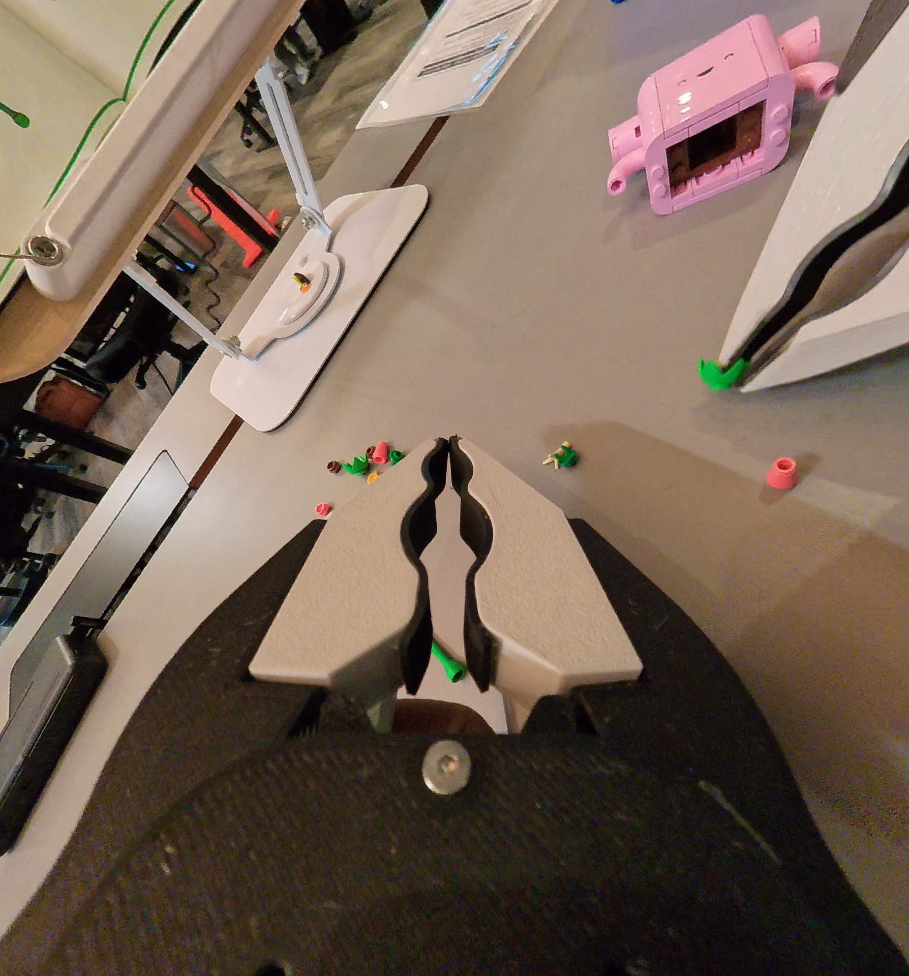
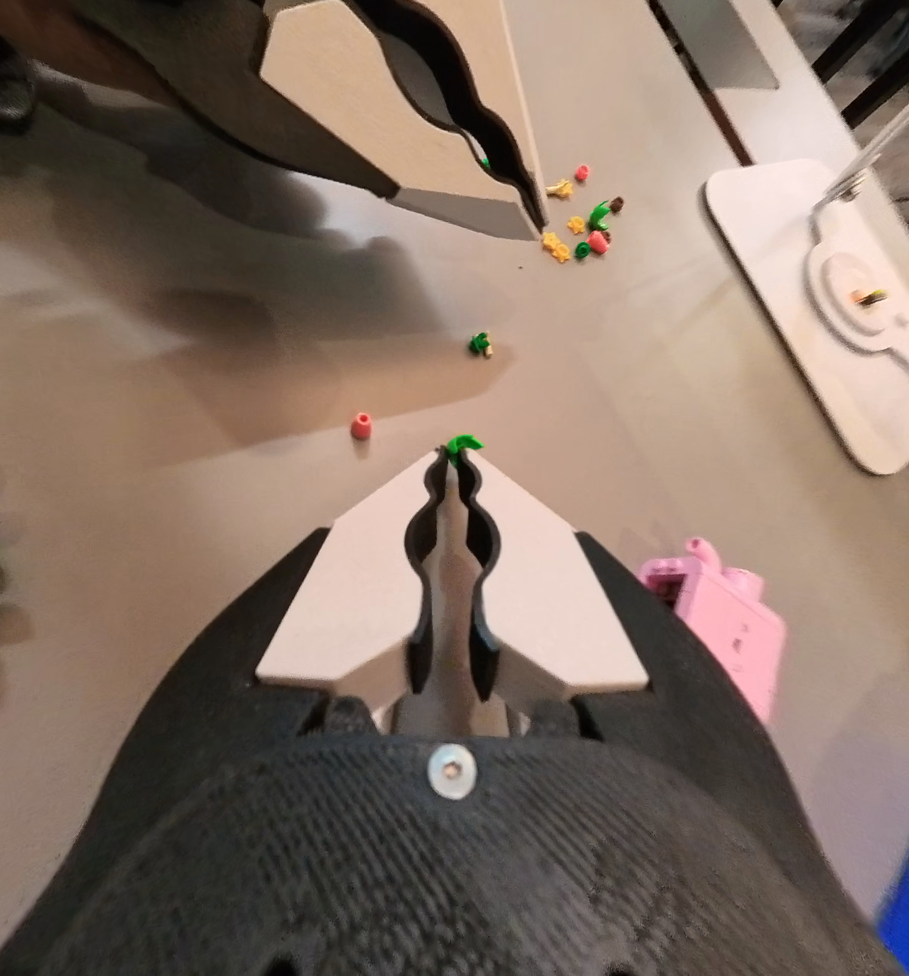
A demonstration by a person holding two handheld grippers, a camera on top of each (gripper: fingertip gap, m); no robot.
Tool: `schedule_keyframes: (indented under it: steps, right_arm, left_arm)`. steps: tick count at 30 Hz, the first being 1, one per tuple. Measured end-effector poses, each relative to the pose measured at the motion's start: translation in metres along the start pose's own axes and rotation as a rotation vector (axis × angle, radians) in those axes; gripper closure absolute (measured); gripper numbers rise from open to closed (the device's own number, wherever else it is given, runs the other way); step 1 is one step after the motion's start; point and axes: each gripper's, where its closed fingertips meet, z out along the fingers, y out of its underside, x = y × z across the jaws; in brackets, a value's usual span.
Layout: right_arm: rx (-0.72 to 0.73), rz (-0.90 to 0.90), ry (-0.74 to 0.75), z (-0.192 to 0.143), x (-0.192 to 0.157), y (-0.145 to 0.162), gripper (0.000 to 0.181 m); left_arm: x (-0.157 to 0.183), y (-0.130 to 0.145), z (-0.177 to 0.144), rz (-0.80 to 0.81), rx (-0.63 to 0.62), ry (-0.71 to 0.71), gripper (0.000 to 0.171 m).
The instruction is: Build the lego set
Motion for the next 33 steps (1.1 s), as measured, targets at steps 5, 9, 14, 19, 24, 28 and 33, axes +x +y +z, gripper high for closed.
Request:
schedule_keyframes:
  steps: [5,9,14,19,24,28,33]
  right_arm:
    - [-0.094,-0.361,0.157,-0.007,0.0,0.011,0.179]
    - [-0.127,-0.487,0.18,-0.005,-0.009,0.013,0.179]
    - [-0.116,-0.512,0.185,-0.005,-0.011,0.012,0.179]
    - [-0.094,-0.527,0.176,-0.007,-0.015,0.011,0.176]
    - [-0.084,-0.518,0.163,-0.007,-0.017,0.01,0.176]
    - [-0.034,-0.465,0.131,-0.011,-0.019,0.006,0.173]
    - [0.034,-0.361,0.079,-0.015,-0.018,0.001,0.17]
  left_arm:
    - [0.0,0.0,0.0,0.011,-0.006,-0.001,0.17]
    - [0.0,0.0,-0.001,0.013,-0.006,-0.003,0.17]
    - [-0.004,-0.002,-0.004,0.018,0.01,-0.021,0.17]
    - [-0.004,-0.002,-0.004,0.009,0.009,-0.017,0.17]
    - [-0.001,-0.003,-0.004,0.014,0.011,-0.005,0.17]
    - [-0.001,-0.002,-0.004,0.013,0.009,-0.001,0.17]
    - [0.0,-0.002,-0.004,0.015,0.006,0.003,0.17]
